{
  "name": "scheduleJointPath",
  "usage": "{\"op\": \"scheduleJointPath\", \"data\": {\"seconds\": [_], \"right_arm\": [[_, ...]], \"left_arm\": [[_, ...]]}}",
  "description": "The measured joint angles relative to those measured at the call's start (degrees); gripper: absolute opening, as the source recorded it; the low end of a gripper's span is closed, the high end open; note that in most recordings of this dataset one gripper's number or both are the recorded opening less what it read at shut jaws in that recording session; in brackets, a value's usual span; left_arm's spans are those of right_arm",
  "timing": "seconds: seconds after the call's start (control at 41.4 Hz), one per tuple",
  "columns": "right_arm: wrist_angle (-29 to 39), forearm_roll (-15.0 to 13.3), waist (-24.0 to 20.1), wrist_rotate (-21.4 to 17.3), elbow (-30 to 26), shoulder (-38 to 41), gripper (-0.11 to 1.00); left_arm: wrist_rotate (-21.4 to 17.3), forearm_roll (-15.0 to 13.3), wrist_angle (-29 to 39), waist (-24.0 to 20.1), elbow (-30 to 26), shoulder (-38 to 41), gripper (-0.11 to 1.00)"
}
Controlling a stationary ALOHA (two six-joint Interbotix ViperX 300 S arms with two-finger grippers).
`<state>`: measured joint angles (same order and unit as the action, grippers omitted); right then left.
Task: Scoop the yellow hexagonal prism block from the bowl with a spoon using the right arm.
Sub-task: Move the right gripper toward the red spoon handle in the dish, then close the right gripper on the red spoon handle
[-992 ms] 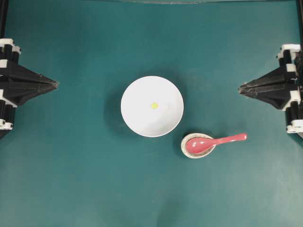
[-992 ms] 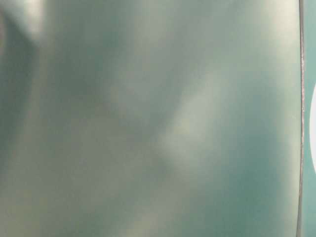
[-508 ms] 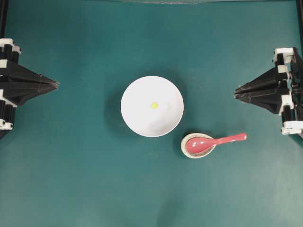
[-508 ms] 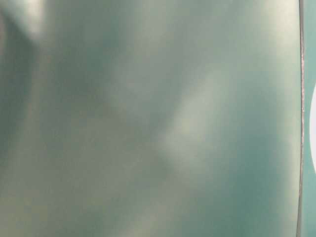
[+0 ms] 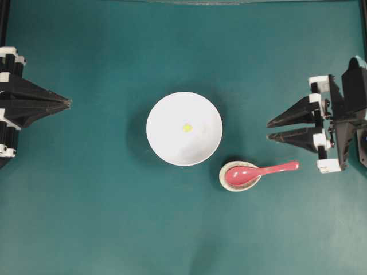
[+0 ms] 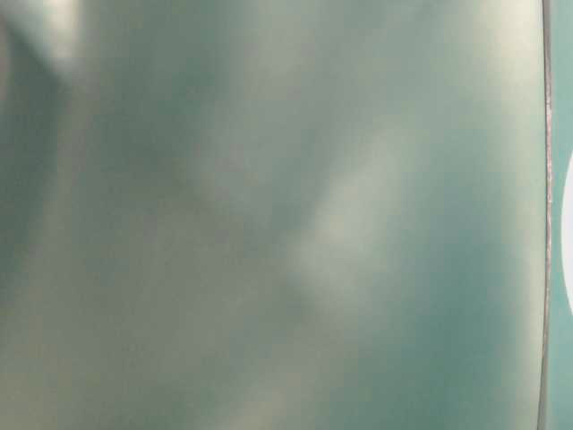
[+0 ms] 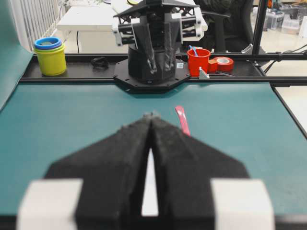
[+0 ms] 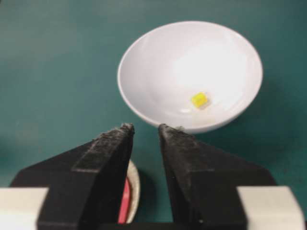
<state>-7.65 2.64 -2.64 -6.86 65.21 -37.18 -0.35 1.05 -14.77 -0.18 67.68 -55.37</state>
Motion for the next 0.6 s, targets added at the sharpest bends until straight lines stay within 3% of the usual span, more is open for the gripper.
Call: {"op": "scheduleJointPath", "data": {"seconds": [0.605], "right_arm": [[-12.48, 3.52, -5.36, -0.18, 5.63, 11.16, 0.46]], "left_arm": [[-1.49, 0.09, 1.58, 0.0, 0.0, 0.0, 0.01]]}}
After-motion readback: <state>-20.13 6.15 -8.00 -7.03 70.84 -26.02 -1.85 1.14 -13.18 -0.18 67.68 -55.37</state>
